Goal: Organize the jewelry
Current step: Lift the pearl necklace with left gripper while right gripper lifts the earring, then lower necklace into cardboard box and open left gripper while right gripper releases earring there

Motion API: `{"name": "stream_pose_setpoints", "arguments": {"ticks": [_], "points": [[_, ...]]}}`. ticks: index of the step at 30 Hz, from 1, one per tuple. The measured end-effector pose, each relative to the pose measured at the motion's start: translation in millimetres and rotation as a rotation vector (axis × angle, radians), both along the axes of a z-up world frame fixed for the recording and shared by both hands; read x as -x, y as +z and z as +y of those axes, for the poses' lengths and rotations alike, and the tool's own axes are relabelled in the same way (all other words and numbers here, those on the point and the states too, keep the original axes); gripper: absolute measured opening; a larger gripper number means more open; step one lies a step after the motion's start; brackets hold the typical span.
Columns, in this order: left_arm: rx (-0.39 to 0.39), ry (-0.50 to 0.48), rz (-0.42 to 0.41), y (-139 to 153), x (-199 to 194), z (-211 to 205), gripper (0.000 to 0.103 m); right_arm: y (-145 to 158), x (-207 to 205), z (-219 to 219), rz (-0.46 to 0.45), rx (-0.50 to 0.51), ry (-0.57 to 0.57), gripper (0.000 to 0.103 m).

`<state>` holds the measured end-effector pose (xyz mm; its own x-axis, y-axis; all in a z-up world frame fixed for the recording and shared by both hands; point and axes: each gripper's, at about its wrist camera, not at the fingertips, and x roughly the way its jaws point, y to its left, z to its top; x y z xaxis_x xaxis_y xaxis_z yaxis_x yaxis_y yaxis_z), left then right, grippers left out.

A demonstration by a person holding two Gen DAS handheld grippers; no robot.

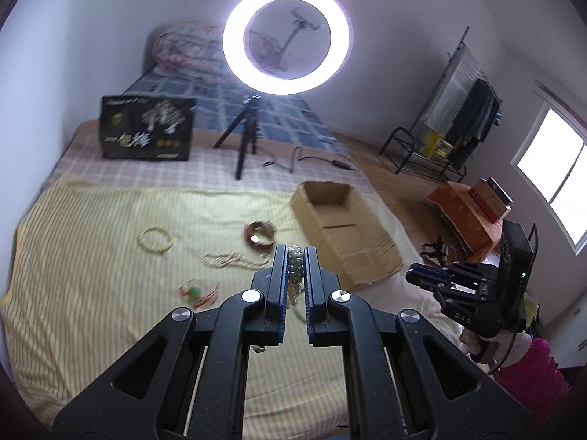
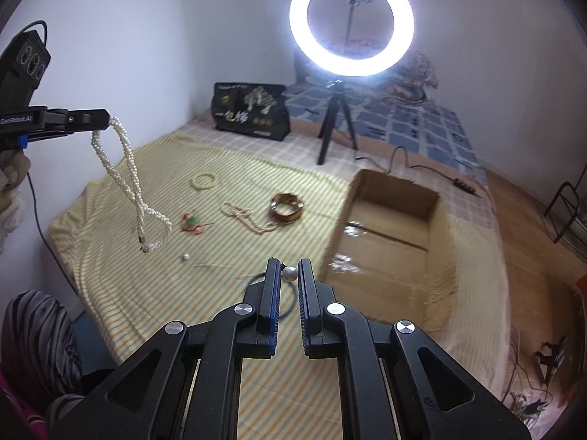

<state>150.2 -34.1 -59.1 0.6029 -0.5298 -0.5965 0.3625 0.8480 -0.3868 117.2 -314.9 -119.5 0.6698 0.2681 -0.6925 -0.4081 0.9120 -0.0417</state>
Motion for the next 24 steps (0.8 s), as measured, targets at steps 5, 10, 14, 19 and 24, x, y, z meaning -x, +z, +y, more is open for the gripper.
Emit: {"name": "stream_pose_setpoints", "arguments": {"ticks": [5, 10, 14, 19, 24], "points": [[0.002, -0.056, -0.03, 12, -15, -38, 0.006, 7, -7, -22, -0.018, 0.005, -0.035, 0.008], [0.013, -0.098, -0.043, 20, -32, -74, 0.006, 5, -20, -43, -0.014, 0.014, -0.063, 0.008], [0.006, -0.134, -0.063, 25, -45, -106, 0.006, 0, -35, -59, -0.004, 0.018, -0.087, 0.008], [0.002, -0.168, -0.061, 24, -66, -146, 0.006, -13, -54, -78, 0.017, 0.006, -0.116, 0.008], [-0.003, -0.193, -0.023, 5, -90, -183, 0.006, -31, -72, -95, 0.052, -0.009, -0.14, 0.008]]}}
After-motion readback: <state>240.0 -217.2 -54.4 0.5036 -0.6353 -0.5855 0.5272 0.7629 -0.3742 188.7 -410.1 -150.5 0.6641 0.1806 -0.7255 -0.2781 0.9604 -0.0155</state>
